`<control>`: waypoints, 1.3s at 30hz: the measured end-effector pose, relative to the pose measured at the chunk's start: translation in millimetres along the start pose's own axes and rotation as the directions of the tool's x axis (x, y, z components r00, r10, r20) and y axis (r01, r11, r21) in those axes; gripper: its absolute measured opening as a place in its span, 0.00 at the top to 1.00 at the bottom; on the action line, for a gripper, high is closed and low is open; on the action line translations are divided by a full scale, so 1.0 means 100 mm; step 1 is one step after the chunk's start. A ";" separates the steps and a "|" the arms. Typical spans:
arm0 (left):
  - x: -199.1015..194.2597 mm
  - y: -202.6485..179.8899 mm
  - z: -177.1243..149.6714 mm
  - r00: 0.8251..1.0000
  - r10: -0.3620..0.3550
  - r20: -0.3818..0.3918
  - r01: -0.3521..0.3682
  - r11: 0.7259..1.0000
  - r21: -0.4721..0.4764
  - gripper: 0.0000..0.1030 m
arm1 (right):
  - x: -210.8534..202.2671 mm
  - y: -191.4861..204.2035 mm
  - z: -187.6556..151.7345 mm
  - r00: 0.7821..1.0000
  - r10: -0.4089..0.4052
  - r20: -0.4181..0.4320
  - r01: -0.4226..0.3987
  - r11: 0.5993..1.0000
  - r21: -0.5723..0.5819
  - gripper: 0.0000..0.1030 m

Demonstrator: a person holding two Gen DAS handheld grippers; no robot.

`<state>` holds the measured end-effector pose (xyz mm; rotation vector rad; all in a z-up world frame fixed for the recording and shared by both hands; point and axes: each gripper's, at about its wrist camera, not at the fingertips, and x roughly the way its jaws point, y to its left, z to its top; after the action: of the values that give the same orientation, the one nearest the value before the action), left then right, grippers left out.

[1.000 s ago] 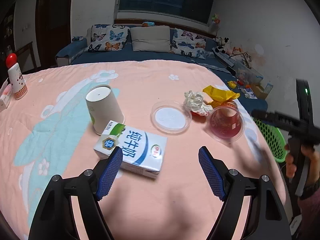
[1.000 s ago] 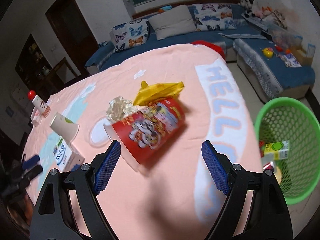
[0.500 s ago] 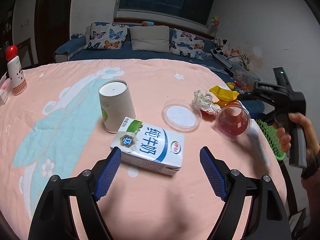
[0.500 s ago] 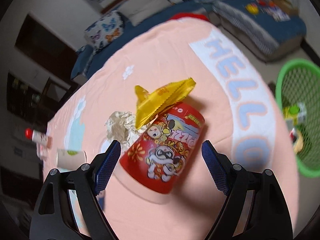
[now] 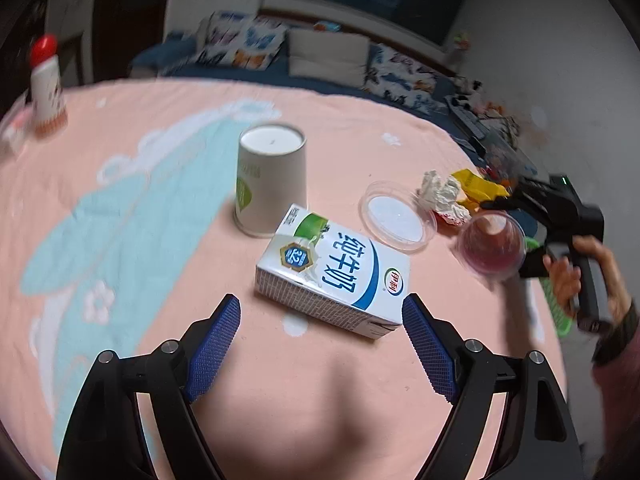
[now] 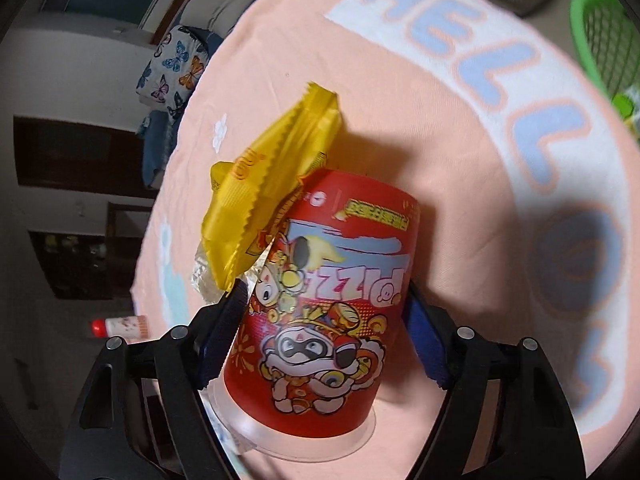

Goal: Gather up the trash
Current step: 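Grasp the red snack cup with the right tool while the left tool grasps the white milk carton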

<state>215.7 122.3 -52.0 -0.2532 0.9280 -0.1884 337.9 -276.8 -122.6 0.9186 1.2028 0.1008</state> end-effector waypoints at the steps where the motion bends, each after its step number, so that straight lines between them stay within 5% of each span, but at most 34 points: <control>1: 0.02 0.02 0.01 1.000 -0.002 -0.013 0.001 1.000 -0.031 0.21 | -0.02 -0.01 0.00 1.000 0.006 -0.004 -0.006 1.000 -0.008 0.27; 7: 0.13 0.02 0.12 0.999 0.026 -0.045 -0.034 0.981 -0.191 0.17 | -0.16 -0.09 -0.07 0.998 0.060 -0.034 -0.062 0.997 -0.047 0.28; 20: 0.36 -0.05 0.25 0.990 0.077 -0.119 -0.126 0.864 -0.487 0.12 | -0.49 -0.10 -0.27 0.994 0.104 0.016 -0.096 0.955 -0.281 0.29; 30: 0.62 -0.17 0.36 0.939 0.269 -0.215 -0.344 0.767 -0.542 0.12 | -0.57 -0.15 -0.42 0.988 0.151 0.000 -0.140 0.916 -0.376 0.29; 39: 0.79 -0.17 0.34 0.897 0.339 -0.284 -0.443 0.706 -0.552 0.13 | -0.67 -0.14 -0.59 0.988 0.157 -0.001 -0.141 0.881 -0.452 0.29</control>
<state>288.6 88.9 -88.2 -0.6350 1.1687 0.5156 256.6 -288.0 -84.4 0.5958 1.0126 0.4684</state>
